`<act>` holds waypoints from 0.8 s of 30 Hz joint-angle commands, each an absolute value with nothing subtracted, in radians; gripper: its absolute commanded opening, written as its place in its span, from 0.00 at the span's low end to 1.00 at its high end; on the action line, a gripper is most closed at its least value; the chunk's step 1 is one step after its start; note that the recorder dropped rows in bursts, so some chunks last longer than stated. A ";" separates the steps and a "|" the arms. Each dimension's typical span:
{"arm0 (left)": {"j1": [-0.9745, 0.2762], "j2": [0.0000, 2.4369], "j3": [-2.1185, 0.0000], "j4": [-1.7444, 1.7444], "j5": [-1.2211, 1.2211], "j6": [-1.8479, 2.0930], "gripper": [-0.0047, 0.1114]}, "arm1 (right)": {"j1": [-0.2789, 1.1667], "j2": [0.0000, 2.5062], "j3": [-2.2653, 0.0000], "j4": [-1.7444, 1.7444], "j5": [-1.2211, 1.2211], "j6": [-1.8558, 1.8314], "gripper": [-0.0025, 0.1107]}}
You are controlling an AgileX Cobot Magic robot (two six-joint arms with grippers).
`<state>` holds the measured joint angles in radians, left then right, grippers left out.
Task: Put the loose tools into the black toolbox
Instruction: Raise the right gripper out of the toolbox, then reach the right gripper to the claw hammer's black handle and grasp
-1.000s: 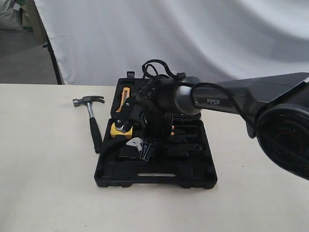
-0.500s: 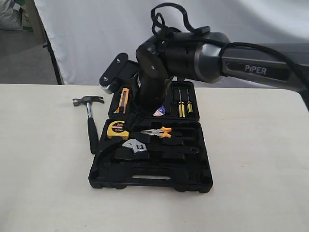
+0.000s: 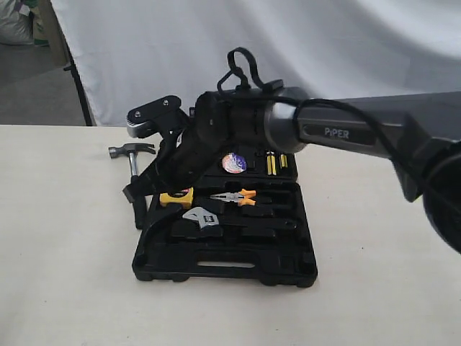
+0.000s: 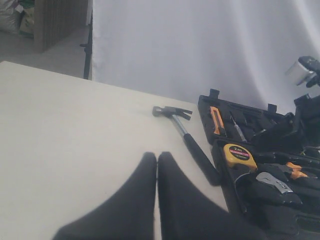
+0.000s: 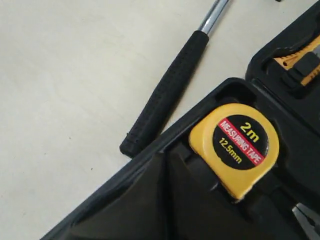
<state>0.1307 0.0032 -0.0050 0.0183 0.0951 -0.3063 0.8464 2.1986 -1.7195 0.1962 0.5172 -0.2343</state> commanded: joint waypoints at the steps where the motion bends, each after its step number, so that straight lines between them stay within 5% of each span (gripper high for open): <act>1: 0.156 0.000 -0.008 0.023 0.088 -0.311 0.05 | 0.876 2.253 -1.737 0.211 0.400 -0.232 0.24; 3: 0.156 0.000 -0.008 0.023 0.088 -0.311 0.05 | 0.901 2.308 -1.841 0.178 0.433 -0.232 0.53; 5: 0.156 0.000 -0.008 0.023 0.088 -0.311 0.05 | 0.908 2.375 -1.946 0.178 0.490 -0.232 0.62; 14: 0.156 0.000 -0.008 0.023 0.088 -0.311 0.05 | 0.874 2.690 -2.446 0.163 0.737 -0.192 0.57; 21: 0.156 0.000 -0.008 0.023 0.088 -0.311 0.05 | 0.863 2.804 -2.615 0.158 0.923 -0.155 0.56; 24: 0.156 0.000 -0.008 0.023 0.088 -0.311 0.05 | 0.893 2.807 -2.615 0.156 0.971 -0.193 0.45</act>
<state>0.1307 0.0032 -0.0050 0.0183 0.0951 -0.3063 0.8809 2.7885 -2.6182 0.1584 0.8811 -0.1678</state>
